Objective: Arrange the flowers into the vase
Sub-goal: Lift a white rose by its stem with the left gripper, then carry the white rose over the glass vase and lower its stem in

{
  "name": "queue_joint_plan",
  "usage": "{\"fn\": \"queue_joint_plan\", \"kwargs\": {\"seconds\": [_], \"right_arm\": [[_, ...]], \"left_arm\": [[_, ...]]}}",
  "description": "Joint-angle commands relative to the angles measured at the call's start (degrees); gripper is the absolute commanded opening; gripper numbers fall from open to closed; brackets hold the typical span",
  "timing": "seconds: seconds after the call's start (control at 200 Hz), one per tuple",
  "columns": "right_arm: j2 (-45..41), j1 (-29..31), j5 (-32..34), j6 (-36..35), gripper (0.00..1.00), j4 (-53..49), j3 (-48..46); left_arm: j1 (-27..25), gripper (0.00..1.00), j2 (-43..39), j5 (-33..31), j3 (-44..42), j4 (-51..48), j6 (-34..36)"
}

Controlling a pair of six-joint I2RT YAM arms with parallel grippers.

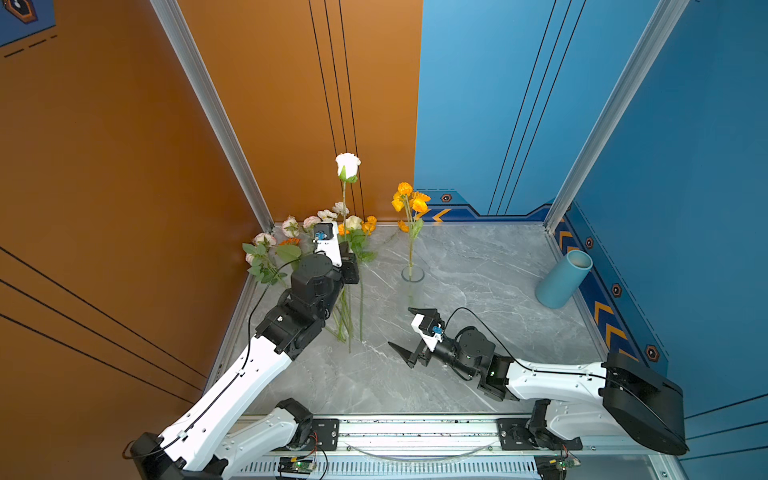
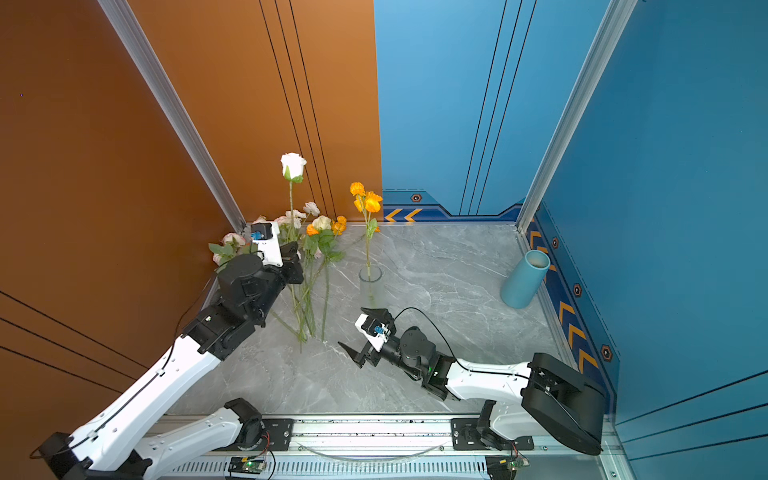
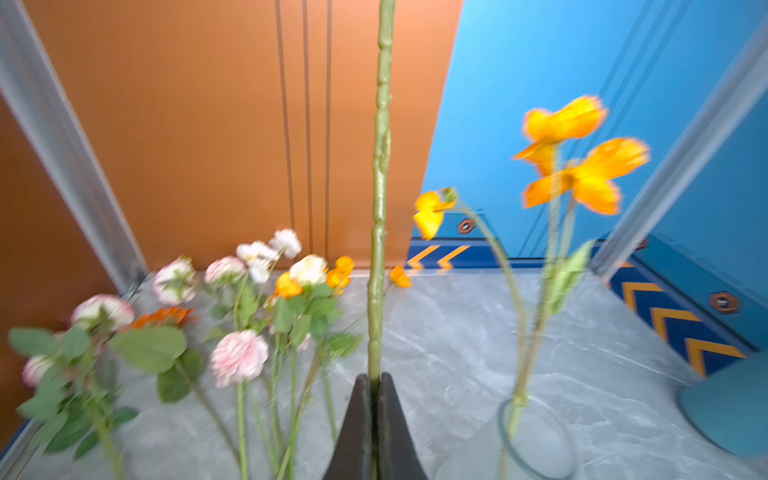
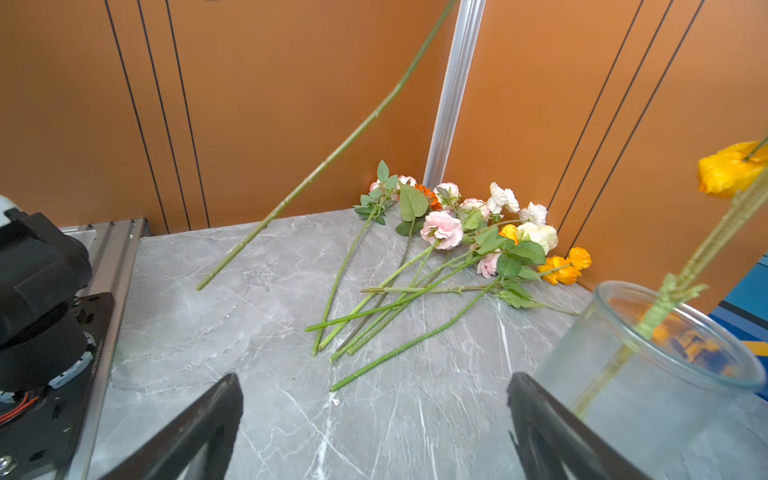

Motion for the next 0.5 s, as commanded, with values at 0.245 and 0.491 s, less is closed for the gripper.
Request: {"fn": "queue_joint_plan", "kwargs": {"seconds": [0.245, 0.491], "right_arm": [[-11.55, -7.61, 7.04, 6.97, 1.0, -14.85, 4.12], [-14.9, -16.31, 2.2, 12.66, 1.0, -12.96, 0.6]], "left_arm": [[-10.55, 0.0, 9.55, 12.41, 2.18, 38.77, 16.68], [-11.38, 0.0, 22.53, 16.23, 12.67, 47.37, 20.57]]}}
